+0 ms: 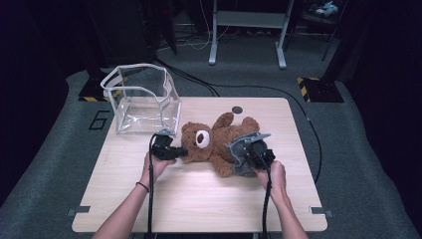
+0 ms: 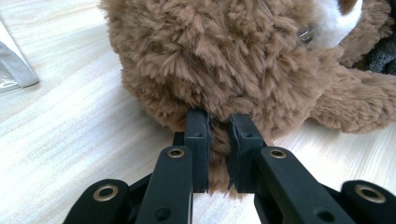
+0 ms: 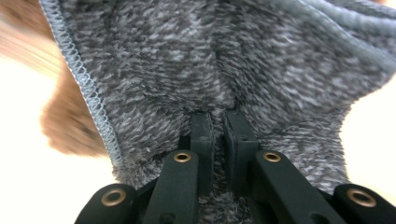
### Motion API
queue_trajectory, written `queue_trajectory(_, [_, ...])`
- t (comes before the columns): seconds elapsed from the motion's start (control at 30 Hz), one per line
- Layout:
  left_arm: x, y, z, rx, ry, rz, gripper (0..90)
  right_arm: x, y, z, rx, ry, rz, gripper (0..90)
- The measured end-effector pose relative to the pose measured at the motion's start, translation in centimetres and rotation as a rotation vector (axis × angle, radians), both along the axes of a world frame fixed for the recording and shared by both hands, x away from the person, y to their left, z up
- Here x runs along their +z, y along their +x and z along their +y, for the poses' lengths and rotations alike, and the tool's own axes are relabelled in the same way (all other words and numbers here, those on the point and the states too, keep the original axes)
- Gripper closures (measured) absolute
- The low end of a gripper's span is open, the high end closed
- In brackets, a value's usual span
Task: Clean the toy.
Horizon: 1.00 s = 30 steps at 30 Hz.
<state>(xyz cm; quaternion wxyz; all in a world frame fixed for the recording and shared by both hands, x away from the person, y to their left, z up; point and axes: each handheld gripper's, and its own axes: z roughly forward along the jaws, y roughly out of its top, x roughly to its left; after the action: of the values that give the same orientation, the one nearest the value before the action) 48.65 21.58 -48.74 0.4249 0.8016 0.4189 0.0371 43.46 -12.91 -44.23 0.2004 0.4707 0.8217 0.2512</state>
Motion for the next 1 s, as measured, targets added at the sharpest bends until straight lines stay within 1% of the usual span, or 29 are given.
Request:
queue_trajectory(0.07, [-0.1, 0.0, 0.0, 0.004, -0.004, 0.000, 80.1, -0.2, -0.1, -0.9, -0.028, -0.006, 0.005, 84.3])
queue_trajectory(0.13, [-0.1, 0.0, 0.0, 0.006, -0.006, 0.000, 80.1, -0.4, -0.3, -1.6, -0.053, -0.035, 0.001, 84.3])
queue_trajectory(0.17, [0.0, 0.0, 0.0, 0.006, -0.002, -0.003, 80.1, -0.4, -0.4, -1.8, -0.070, -0.034, 0.008, 84.2])
queue_trajectory(0.23, [0.0, 0.0, 0.0, 0.006, -0.004, -0.002, 80.1, -0.4, -0.5, -2.4, -0.083, -0.043, -0.003, 84.1])
queue_trajectory(0.27, [0.0, 0.0, -0.1, 0.004, -0.002, -0.003, 80.1, -0.3, -0.7, -2.4, -0.088, -0.032, -0.009, 84.0])
queue_trajectory(0.33, [0.1, 0.0, -0.1, 0.006, -0.003, -0.004, 80.1, 0.3, -1.2, -1.9, -0.071, -0.016, -0.047, 84.0])
queue_trajectory(0.37, [0.1, 0.0, -0.1, 0.005, -0.003, -0.005, 80.1, 0.7, -1.5, -1.4, -0.060, -0.007, -0.057, 83.9])
queue_trajectory(0.4, [0.1, 0.0, -0.1, 0.002, 0.001, -0.003, 80.1, 1.1, -1.8, -0.8, -0.033, 0.002, -0.068, 83.9])
queue_trajectory(0.43, [0.2, 0.0, -0.2, 0.000, 0.003, -0.002, 80.1, 1.4, -2.1, 0.1, -0.020, 0.013, -0.072, 83.9])
queue_trajectory(0.47, [0.2, 0.0, -0.2, 0.005, 0.003, -0.005, 80.2, 1.6, -2.2, 0.8, 0.003, 0.008, -0.090, 83.9])
queue_trajectory(0.5, [0.2, 0.0, -0.2, 0.004, 0.001, 0.001, 80.1, 1.7, -2.2, 1.4, 0.019, 0.011, -0.093, 83.9])
queue_trajectory(0.53, [0.3, 0.1, -0.2, 0.006, -0.001, -0.001, 80.2, 1.6, -2.0, 2.3, 0.042, 0.015, -0.093, 83.9])
queue_trajectory(0.6, [0.3, 0.1, -0.3, -0.001, 0.006, -0.003, 80.2, 0.9, -1.6, 3.6, 0.077, 0.006, -0.090, 83.7])
queue_trajectory(0.63, [0.3, 0.1, -0.3, -0.002, 0.007, -0.001, 80.2, 0.6, -1.4, 4.2, 0.090, 0.009, -0.080, 83.7])
queue_trajectory(0.67, [0.3, 0.1, -0.3, -0.005, 0.008, 0.002, 80.2, 0.2, -1.3, 4.7, 0.093, 0.003, -0.071, 83.7])
queue_trajectory(0.7, [0.3, 0.2, -0.3, 0.000, 0.006, 0.000, 80.2, -0.2, -1.2, 5.0, 0.098, -0.008, -0.071, 83.7])
queue_trajectory(0.73, [0.3, 0.2, -0.2, -0.002, 0.006, 0.001, 80.2, -0.7, -1.0, 5.3, 0.102, -0.028, -0.074, 83.8])
queue_trajectory(0.77, [0.3, 0.3, -0.2, -0.004, 0.009, 0.000, 80.2, -1.1, -0.9, 5.3, 0.092, -0.036, -0.074, 83.9])
queue_trajectory(0.8, [0.2, 0.3, -0.1, -0.005, 0.008, 0.001, 80.2, -1.3, -0.9, 5.2, 0.088, -0.035, -0.063, 84.0])
queue_trajectory(0.87, [0.2, 0.4, -0.1, -0.003, 0.001, 0.003, 80.2, -1.8, -1.0, 4.7, 0.069, -0.053, -0.071, 84.2])
queue_trajectory(0.9, [0.2, 0.4, 0.0, -0.003, 0.001, 0.003, 80.2, -2.0, -1.1, 4.3, 0.050, -0.064, -0.068, 84.2])
queue_trajectory(0.93, [0.2, 0.5, 0.0, -0.004, 0.001, 0.004, 80.3, -2.1, -1.2, 3.7, 0.046, -0.065, -0.075, 84.2])
queue_trajectory(1.0, [0.2, 0.5, 0.1, -0.003, -0.003, 0.004, 80.2, -2.3, -1.6, 2.7, 0.016, -0.070, -0.076, 84.3])
